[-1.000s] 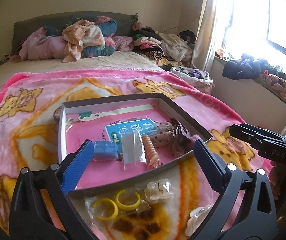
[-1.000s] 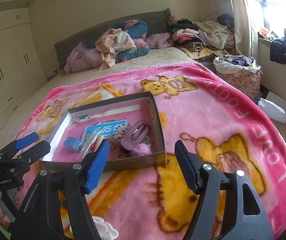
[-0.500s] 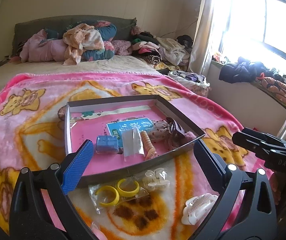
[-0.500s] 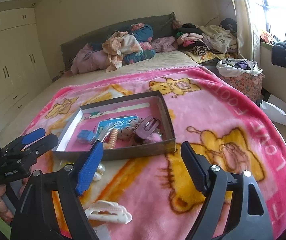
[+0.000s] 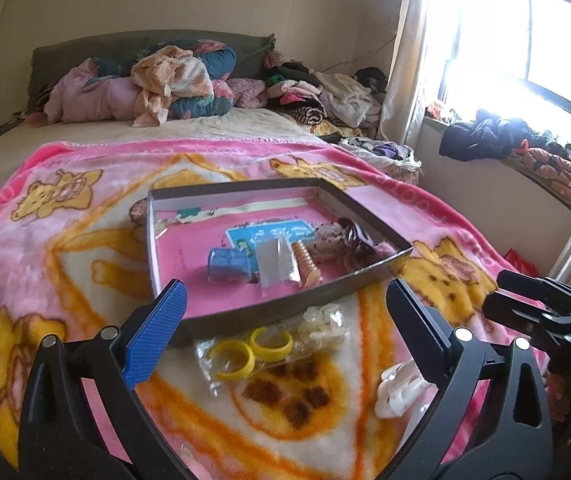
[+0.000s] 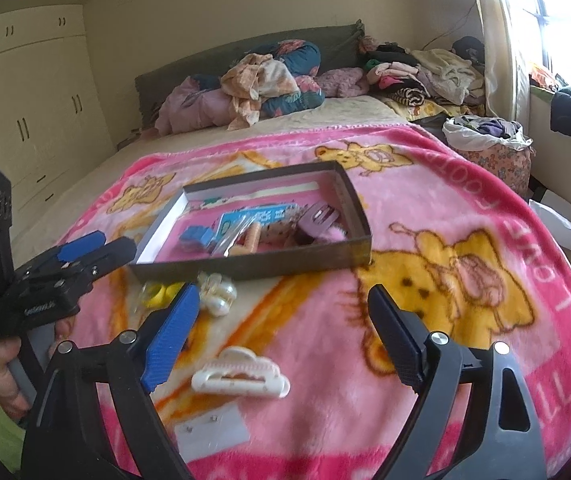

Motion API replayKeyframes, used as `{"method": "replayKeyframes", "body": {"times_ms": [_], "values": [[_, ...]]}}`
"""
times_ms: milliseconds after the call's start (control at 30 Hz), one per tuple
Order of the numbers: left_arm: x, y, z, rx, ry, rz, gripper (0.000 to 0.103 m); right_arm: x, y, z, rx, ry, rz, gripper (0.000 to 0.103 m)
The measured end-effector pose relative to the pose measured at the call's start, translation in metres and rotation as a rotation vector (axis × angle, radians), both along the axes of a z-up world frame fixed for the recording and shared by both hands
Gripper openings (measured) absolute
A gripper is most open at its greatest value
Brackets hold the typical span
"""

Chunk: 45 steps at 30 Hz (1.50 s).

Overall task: Organize jewelry
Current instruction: 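Withdraw both tools from the tray toward the remaining accessories, then grasp the clear earring card with the right tool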

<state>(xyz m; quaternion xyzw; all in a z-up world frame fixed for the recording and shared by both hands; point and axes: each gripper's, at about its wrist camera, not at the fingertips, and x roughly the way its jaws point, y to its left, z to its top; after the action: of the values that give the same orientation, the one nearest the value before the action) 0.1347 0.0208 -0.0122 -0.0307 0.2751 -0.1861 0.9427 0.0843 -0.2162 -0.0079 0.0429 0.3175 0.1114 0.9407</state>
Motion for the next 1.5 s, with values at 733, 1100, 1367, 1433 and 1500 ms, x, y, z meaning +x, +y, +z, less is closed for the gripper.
{"method": "replayKeyframes", "body": {"times_ms": [733, 1100, 1367, 1433, 1500], "values": [[-0.023, 0.011, -0.037, 0.107, 0.068, 0.011, 0.091, -0.040, 0.023, -0.042, -0.007, 0.108, 0.071, 0.084], [-0.024, 0.002, -0.051, 0.133, 0.104, -0.025, 0.091, -0.042, 0.042, -0.062, -0.031, 0.169, 0.126, 0.084], [-0.016, -0.004, -0.057, 0.153, 0.123, -0.020, 0.091, -0.036, 0.056, -0.075, -0.073, 0.225, 0.168, 0.084], [-0.010, -0.005, -0.059, 0.162, 0.134, -0.014, 0.091, -0.034, 0.058, -0.079, -0.084, 0.244, 0.171, 0.084], [-0.004, -0.005, -0.061, 0.166, 0.146, -0.006, 0.091, -0.032, 0.062, -0.083, -0.105, 0.256, 0.178, 0.084]]}}
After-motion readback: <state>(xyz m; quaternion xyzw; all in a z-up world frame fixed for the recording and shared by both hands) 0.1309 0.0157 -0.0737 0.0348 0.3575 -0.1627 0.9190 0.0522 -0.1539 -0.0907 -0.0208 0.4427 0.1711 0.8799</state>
